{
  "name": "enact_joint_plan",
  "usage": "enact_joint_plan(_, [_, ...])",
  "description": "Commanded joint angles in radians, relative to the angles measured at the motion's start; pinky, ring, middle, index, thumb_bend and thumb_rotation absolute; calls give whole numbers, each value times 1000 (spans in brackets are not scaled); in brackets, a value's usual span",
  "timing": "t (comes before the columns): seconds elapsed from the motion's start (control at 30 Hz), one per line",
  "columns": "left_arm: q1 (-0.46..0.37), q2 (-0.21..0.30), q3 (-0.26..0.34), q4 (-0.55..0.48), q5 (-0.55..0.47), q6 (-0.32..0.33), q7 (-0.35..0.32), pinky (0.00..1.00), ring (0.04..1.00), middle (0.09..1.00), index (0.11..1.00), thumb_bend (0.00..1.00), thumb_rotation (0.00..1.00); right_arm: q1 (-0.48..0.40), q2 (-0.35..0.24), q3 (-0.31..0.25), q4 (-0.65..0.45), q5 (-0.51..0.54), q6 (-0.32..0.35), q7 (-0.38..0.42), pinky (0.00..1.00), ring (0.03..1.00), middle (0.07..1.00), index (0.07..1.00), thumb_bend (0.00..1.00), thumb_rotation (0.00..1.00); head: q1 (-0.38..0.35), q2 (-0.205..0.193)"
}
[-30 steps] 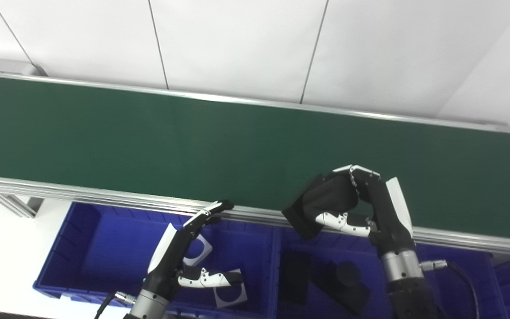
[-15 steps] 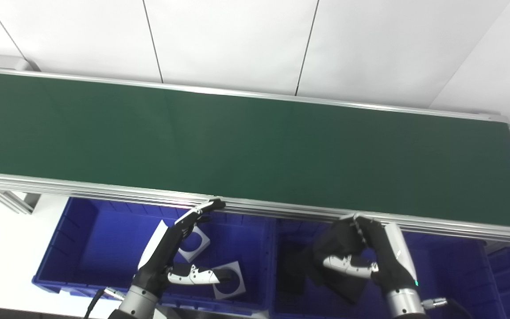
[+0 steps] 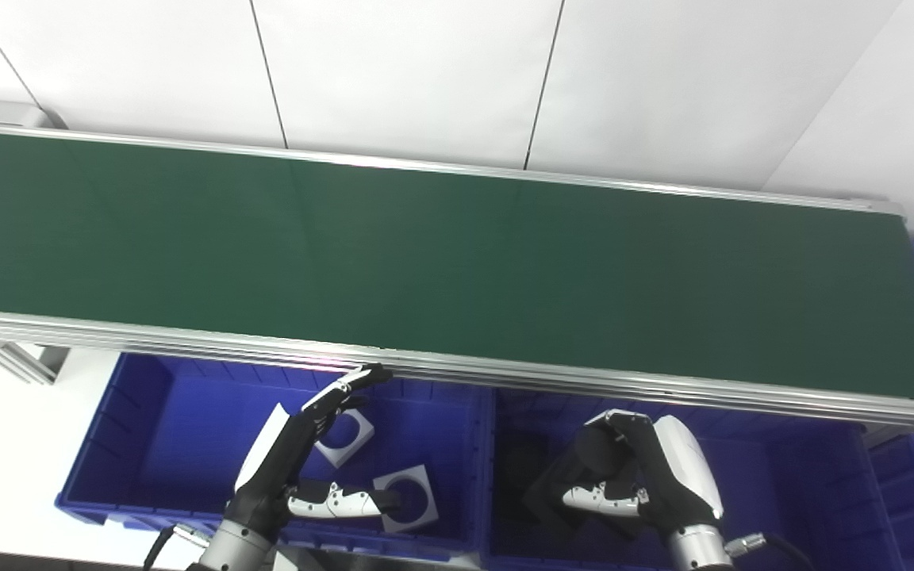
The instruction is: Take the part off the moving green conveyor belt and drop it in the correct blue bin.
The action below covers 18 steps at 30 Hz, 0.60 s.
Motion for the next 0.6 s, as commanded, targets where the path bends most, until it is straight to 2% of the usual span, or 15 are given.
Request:
enact_joint_plan(0.0, [-8, -3, 2, -42, 5, -22, -12, 837, 901, 910, 821, 883, 381, 16, 2, 6, -19, -9, -79, -61, 750, 873, 912, 818, 642, 218, 0, 0])
enact_joint_plan(0.07, [-11, -8, 1, -45, 11, -20, -13, 835, 901, 908, 820, 881, 390, 35, 6, 22, -26, -37, -100, -100, 837, 952, 967, 881, 688, 375, -4, -6])
enact_joint_plan(0.1, [-13, -11, 0, -44, 14, -22, -12, 834, 901, 907, 820, 881, 392, 48, 15, 28, -31, -44, -110, -122, 848, 962, 974, 889, 694, 397, -9, -13])
enact_joint_plan(0.13, [-14, -13, 0, -43, 16, -23, -11, 840, 900, 904, 822, 880, 393, 57, 20, 32, -33, -48, -117, -138, 884, 990, 994, 921, 717, 463, -9, -13])
enact_joint_plan(0.33, [-26, -28, 3, 0, 9, -58, -7, 815, 891, 907, 827, 869, 371, 112, 80, 47, -29, -75, -176, -276, 944, 1000, 1000, 992, 751, 499, -24, -37])
enact_joint_plan(0.43, [-24, -27, 11, 30, -5, -79, -10, 847, 902, 909, 824, 866, 356, 127, 107, 45, -15, 5, -236, -303, 883, 1000, 1000, 999, 769, 456, -31, -45])
enact_joint_plan(0.57, [-21, -25, 23, 49, -32, -85, -19, 841, 903, 913, 822, 868, 341, 128, 124, 46, 23, 101, -317, -310, 851, 967, 1000, 1000, 791, 461, -44, -59])
